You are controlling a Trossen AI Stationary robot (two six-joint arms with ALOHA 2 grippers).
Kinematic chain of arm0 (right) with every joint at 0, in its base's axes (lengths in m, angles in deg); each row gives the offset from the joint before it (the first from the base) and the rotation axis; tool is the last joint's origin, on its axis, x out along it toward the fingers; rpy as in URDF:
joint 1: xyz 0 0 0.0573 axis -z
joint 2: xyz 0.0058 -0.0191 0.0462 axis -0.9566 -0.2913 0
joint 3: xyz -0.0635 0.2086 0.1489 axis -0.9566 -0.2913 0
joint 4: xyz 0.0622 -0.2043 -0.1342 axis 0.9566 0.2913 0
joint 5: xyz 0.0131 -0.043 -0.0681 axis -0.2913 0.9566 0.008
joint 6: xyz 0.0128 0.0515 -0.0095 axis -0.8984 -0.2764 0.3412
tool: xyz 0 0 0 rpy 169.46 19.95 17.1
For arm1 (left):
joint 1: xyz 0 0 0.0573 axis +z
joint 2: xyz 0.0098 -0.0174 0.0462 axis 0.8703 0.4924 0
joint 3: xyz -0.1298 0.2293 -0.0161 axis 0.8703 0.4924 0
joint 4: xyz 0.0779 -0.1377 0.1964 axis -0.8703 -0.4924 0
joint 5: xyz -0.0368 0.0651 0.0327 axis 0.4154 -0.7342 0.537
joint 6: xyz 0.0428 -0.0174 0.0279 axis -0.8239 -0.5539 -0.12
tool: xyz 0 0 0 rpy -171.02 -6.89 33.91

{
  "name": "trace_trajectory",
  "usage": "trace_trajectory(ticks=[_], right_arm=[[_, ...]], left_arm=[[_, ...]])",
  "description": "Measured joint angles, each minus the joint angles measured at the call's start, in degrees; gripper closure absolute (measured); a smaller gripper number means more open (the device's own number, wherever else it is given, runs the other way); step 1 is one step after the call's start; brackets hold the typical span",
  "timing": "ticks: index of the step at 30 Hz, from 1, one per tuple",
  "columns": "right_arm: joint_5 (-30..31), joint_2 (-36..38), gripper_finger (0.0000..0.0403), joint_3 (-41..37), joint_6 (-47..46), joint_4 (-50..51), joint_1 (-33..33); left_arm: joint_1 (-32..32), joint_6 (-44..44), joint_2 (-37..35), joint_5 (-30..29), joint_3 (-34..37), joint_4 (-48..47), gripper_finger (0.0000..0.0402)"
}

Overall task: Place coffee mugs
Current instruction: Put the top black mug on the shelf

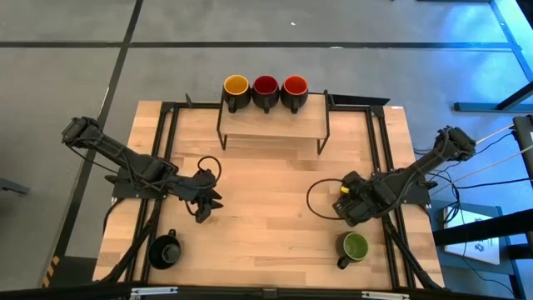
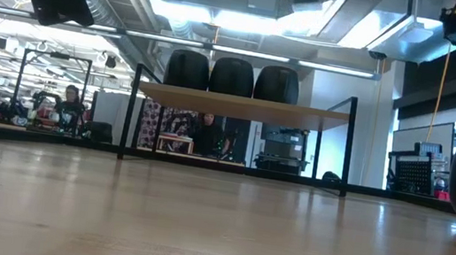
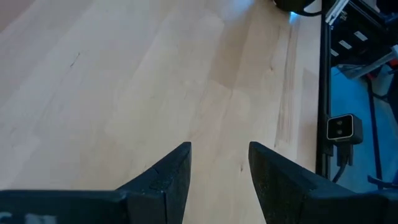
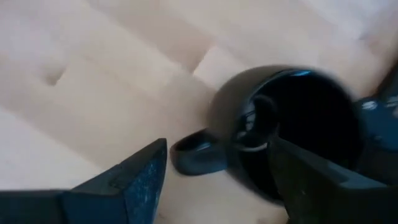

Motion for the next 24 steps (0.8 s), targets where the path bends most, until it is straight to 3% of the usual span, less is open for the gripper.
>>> trace_trajectory(ticks=[5,12,17,24], right_arm=[[1.8,0.1,0.0151,-1.2,0.1,3.1,3.2],[-3.5,0.0,0.0167,-7.8,6.0,-6.8,8.5],[-5.1,0.0,0.0180,-9.4,7.8,-8.4,11.1],[-7.1,0.0,0.0235,-10.4,10.7,-8.8,12.6]], left_arm=[[0.0,-0.2,0.0,-0.8,0.0,0.0,0.0246],[0.0,-0.3,0.0,0.1,0.0,0.0,0.0246],[0.0,-0.3,0.0,0.1,0.0,0.0,0.0246],[0.0,-0.3,0.0,0.0,0.0,0.0,0.0246]])
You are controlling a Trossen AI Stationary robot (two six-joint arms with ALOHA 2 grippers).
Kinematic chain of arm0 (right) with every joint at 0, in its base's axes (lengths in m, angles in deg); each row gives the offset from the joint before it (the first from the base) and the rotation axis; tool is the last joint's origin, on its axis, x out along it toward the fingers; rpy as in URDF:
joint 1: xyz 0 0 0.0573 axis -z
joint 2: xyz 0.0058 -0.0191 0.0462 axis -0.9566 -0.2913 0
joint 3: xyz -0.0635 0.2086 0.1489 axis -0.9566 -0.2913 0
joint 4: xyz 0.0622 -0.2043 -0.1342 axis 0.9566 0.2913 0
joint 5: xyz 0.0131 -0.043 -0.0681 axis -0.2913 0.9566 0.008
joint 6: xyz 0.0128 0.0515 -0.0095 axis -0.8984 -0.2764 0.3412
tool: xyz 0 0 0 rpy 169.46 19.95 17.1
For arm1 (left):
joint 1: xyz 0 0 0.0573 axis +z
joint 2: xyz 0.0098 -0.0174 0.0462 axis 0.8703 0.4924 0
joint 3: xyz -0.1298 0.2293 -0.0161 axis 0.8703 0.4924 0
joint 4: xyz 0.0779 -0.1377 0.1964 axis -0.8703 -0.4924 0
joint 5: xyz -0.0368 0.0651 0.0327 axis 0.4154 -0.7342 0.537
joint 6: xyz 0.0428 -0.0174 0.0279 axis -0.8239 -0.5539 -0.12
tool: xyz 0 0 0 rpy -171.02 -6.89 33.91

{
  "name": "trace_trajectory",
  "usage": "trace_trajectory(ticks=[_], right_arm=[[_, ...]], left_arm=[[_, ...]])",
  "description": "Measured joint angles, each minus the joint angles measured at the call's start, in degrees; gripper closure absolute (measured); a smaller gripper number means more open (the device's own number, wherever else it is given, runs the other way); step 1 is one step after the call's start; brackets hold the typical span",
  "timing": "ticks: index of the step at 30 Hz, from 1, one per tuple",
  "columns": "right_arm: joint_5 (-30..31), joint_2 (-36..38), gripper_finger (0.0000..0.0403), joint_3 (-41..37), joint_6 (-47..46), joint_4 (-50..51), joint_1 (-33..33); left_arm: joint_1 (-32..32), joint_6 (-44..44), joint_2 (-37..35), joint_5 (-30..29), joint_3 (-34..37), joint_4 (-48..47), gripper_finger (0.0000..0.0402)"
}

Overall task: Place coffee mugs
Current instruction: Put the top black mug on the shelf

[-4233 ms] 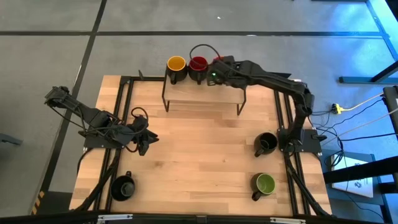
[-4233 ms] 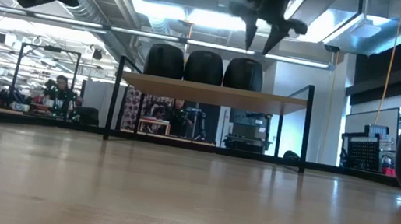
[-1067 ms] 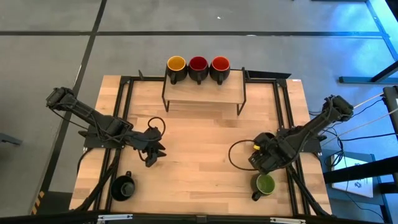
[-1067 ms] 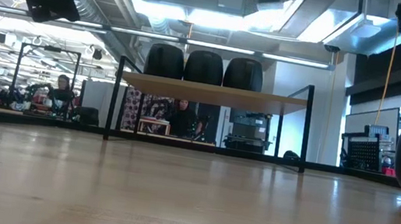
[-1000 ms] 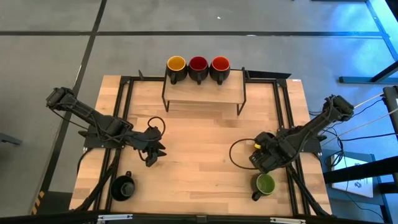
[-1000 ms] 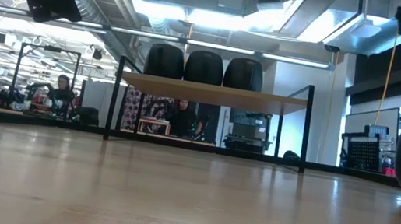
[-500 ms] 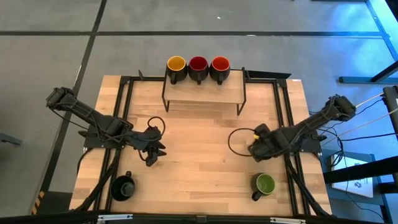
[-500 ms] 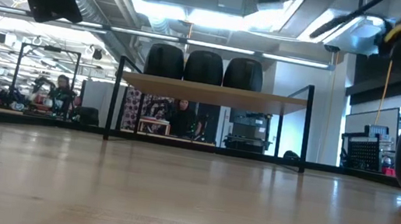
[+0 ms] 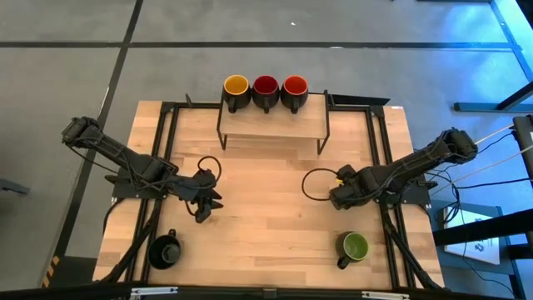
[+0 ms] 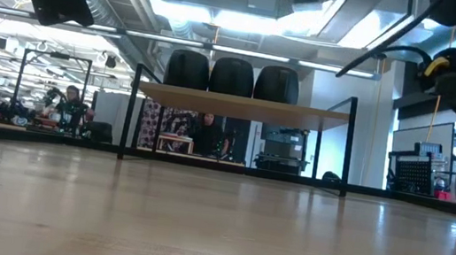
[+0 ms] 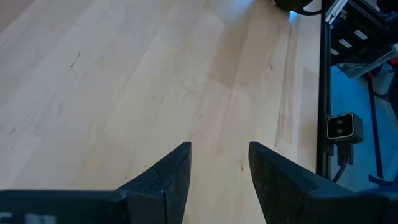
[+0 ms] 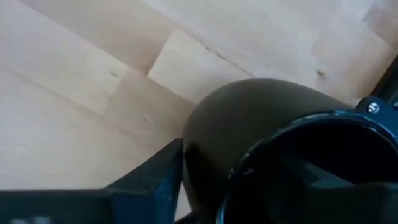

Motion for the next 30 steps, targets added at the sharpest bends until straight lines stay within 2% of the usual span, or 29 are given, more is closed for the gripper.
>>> trace_trajectory(ticks=[12,20,30], right_arm=[[0.6,0.0,0.0390,0.0,5.1,-0.6,-0.1],[1.0,0.0,0.0396,0.0,14.0,-4.6,-0.2],[0.8,-0.2,0.0397,3.7,28.9,-26.6,-0.1]], left_arm=[[0.0,-0.1,0.0,-0.1,0.0,0.0,0.0246],[0.0,-0.2,0.0,-0.3,0.0,0.0,0.0246],[0.0,-0.2,0.0,-0.5,0.0,0.0,0.0246]])
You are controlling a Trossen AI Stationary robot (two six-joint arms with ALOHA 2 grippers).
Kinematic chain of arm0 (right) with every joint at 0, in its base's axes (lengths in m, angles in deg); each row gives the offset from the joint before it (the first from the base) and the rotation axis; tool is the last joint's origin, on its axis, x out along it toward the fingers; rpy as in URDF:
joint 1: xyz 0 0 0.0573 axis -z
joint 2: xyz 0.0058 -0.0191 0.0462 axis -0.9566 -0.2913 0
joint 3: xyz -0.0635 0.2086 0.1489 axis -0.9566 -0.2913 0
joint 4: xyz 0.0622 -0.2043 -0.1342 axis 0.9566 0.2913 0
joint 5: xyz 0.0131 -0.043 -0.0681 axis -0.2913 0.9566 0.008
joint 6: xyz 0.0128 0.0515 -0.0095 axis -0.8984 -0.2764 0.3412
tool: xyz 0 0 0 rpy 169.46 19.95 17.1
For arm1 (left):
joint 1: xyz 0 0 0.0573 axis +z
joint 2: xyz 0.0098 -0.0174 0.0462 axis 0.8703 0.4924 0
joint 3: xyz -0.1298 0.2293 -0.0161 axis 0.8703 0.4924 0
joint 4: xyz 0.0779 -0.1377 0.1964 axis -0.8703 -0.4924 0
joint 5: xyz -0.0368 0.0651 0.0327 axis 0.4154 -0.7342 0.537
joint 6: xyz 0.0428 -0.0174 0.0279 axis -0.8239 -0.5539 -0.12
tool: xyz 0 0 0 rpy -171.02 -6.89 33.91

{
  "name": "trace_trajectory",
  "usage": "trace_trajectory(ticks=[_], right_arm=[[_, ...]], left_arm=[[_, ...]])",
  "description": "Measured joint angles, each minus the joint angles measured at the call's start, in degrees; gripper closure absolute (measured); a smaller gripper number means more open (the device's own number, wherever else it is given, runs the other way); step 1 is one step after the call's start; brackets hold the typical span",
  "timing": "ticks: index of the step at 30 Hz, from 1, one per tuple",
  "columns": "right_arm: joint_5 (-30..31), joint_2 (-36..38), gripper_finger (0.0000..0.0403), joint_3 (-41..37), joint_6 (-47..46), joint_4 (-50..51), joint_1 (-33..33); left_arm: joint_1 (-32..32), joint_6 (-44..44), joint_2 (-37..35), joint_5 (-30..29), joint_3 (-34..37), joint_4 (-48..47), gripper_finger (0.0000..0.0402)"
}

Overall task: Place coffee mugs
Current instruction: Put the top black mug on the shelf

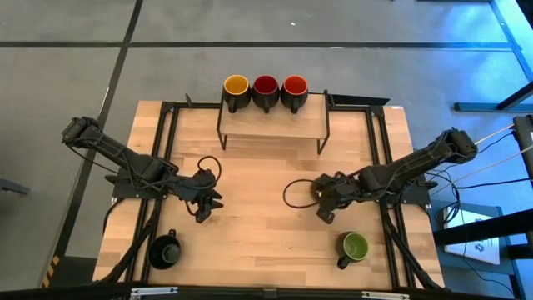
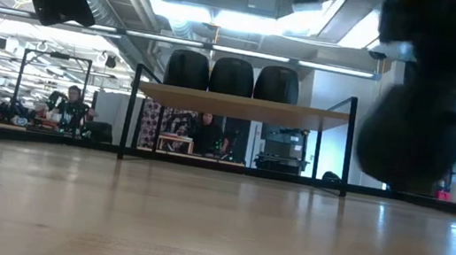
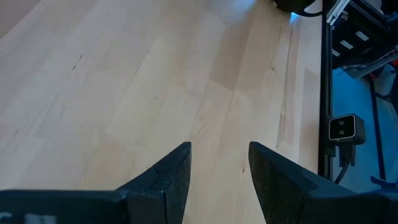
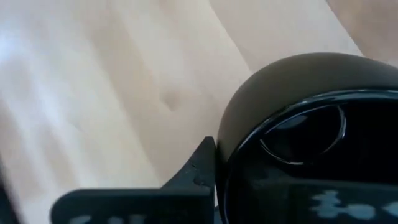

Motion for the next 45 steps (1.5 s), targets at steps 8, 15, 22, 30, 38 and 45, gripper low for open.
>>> trace_trajectory(ticks=[8,15,22,30,38,45], right_arm=[[-1.8,-7.9,0.0399,7.2,5.3,-4.3,2.2],[-9.0,-18.1,0.0398,17.9,0.3,4.6,6.3],[-13.4,-24.6,0.0397,22.1,2.3,5.1,7.1],[-15.8,-26.4,0.0396,22.5,1.8,4.7,7.1],[-16.3,-26.5,0.0386,22.5,0.7,4.6,7.1],[-16.5,-26.5,0.0312,22.5,0.7,4.4,7.1]], left_arm=[[0.0,0.0,0.0,0.0,0.0,0.0,0.0246],[0.0,0.4,0.0,1.2,0.0,-0.2,0.0246],[0.0,0.4,0.0,1.6,0.0,-0.2,0.0246],[0.0,0.0,0.0,1.6,0.0,-0.4,0.0246],[0.0,0.0,0.0,1.6,0.0,-0.4,0.0246],[0.0,0.0,0.0,1.8,0.0,-0.4,0.0246]])
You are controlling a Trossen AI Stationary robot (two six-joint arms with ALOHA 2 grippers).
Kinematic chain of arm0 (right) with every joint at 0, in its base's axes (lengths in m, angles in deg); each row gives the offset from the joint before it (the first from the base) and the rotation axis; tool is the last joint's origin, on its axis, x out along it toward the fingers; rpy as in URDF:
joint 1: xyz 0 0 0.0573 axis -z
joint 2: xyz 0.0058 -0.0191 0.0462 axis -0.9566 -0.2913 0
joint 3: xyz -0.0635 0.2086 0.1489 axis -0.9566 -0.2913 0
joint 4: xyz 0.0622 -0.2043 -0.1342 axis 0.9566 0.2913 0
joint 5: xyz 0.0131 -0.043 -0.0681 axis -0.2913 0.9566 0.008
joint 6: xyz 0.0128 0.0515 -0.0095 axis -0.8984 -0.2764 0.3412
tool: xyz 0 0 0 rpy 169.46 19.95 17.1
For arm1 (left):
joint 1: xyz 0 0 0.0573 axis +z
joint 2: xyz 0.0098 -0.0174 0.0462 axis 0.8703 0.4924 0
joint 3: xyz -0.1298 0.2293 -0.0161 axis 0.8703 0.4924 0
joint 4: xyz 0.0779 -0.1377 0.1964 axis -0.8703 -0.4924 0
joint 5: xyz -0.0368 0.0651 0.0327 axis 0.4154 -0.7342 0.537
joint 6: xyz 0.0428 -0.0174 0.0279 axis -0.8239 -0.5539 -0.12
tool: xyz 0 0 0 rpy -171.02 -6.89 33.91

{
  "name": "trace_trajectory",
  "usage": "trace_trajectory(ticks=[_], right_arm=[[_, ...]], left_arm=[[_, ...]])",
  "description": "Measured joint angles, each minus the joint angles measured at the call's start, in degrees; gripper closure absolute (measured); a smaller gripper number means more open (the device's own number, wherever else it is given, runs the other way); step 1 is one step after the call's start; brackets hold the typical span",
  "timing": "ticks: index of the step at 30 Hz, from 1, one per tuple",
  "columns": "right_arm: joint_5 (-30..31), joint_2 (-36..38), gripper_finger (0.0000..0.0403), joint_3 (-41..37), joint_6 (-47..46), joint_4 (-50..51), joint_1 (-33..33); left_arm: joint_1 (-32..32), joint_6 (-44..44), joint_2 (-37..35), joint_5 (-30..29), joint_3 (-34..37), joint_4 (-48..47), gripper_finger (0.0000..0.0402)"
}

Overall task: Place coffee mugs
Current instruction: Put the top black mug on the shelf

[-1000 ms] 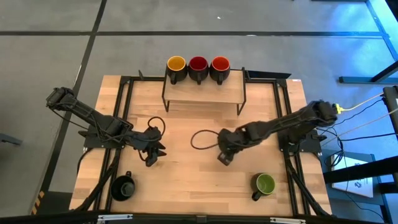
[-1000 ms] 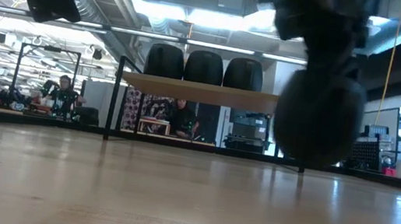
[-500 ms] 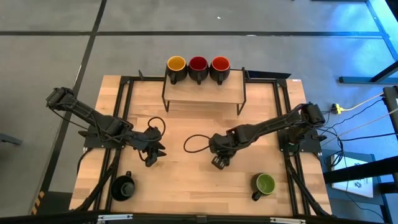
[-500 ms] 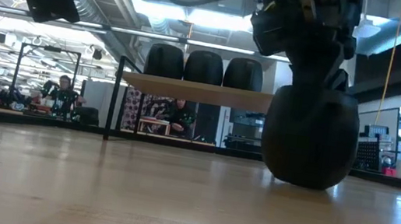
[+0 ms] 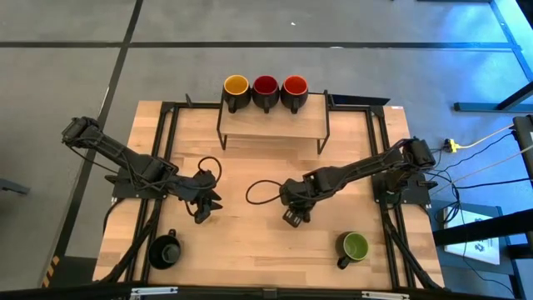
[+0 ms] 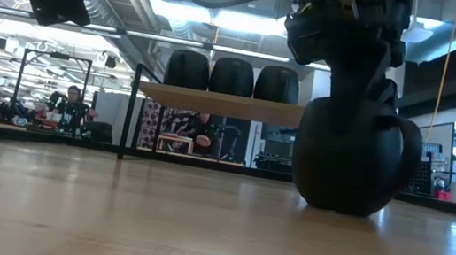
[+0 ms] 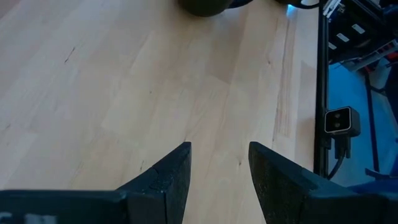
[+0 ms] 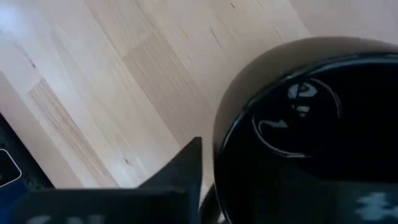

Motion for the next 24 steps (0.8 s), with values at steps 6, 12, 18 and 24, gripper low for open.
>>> trace_trajectory(ticks=[6,12,18,24], right_arm=[[0.2,1.1,0.0252,0.5,0.0,1.0,-0.1],[3.8,3.4,0.0227,4.4,2.1,2.6,-1.0],[13.9,7.5,0.0226,6.7,3.7,5.1,-3.7],[21.4,11.8,0.0226,6.8,2.2,8.3,-7.5]], left_arm=[[0.0,0.0,0.0,0.0,0.0,0.0,0.0246],[0.0,-0.4,0.0,0.0,0.0,0.0,0.0246],[0.0,-0.1,0.0,0.0,0.0,0.2,0.0246],[0.0,0.0,0.0,0.0,0.0,0.4,0.0246]])
